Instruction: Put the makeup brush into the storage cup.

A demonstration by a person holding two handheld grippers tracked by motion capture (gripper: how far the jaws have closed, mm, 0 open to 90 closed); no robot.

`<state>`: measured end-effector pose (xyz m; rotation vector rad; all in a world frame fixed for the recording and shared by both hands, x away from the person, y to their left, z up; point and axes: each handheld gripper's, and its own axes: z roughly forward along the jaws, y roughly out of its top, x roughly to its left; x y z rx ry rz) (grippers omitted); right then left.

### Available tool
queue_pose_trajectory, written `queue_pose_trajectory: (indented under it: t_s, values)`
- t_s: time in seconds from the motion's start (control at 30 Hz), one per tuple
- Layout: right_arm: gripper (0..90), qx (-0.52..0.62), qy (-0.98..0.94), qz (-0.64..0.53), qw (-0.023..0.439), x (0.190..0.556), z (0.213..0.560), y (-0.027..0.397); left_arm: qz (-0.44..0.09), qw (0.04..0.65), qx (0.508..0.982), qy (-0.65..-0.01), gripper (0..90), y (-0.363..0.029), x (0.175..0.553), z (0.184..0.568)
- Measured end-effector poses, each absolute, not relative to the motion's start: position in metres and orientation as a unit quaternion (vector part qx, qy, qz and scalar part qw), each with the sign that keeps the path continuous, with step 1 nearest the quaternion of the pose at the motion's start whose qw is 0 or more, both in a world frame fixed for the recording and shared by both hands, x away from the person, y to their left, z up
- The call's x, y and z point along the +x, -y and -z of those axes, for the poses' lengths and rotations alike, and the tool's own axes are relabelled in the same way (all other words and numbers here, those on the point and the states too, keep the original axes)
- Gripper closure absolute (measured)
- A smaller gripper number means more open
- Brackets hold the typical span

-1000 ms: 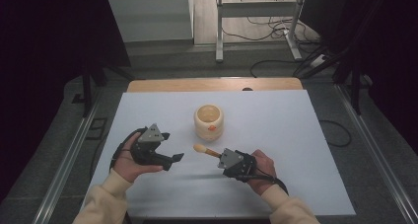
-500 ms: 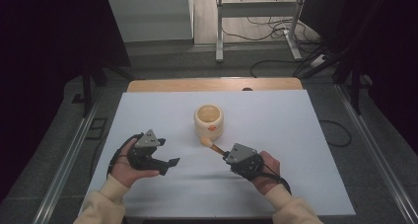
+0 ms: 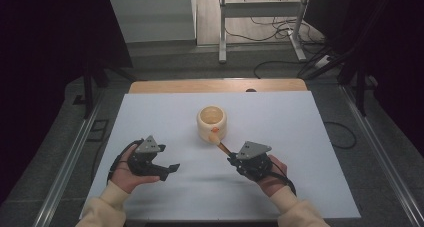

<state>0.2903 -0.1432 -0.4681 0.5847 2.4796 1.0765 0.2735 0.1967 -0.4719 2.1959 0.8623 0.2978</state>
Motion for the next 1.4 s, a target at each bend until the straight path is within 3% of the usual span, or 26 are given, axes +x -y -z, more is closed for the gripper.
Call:
queue_pose_trajectory:
  t_s: [1.07,1.4]
  values:
    - [78.0,0.282,-0.830,-0.462,0.134,0.299,0.463,0.169,-0.105,0.363,0.859,-0.346,15.9,-0.193,0.275,0.482]
    - [78.0,0.287,-0.821,-0.479,0.120,0.300,0.465,0.170,-0.102,0.432,0.817,-0.368,16.0,-0.179,0.274,0.476]
